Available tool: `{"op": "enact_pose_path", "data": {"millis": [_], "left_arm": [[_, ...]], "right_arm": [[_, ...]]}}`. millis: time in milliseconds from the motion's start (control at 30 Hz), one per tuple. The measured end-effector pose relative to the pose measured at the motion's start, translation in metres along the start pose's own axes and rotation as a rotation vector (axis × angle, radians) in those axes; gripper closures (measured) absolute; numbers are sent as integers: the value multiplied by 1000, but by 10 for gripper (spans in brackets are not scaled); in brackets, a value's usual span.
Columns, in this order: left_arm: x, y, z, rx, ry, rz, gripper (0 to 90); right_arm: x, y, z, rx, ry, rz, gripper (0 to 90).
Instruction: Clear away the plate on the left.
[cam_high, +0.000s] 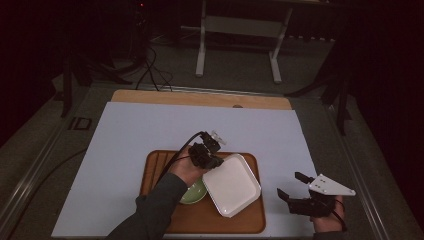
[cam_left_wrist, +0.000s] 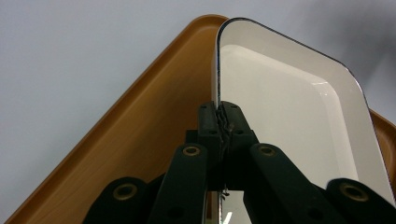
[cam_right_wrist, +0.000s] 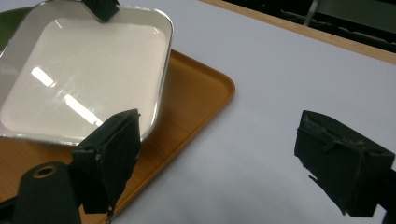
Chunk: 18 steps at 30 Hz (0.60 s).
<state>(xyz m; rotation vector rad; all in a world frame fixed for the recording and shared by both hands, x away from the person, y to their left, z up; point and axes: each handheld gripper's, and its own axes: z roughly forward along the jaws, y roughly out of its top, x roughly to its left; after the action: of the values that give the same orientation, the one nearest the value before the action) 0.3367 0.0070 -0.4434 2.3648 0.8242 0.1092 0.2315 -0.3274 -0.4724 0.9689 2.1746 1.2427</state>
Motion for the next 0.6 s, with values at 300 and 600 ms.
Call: {"op": "enact_pose_path", "data": {"millis": [300, 600], "left_arm": [[-7, 6, 19, 46, -16, 8, 889], [-1, 9, 35, 58, -30, -20, 881]], "right_arm": [[0, 0, 0, 2, 1, 0, 144], [0, 0, 1, 4, 4, 0, 144]]}}
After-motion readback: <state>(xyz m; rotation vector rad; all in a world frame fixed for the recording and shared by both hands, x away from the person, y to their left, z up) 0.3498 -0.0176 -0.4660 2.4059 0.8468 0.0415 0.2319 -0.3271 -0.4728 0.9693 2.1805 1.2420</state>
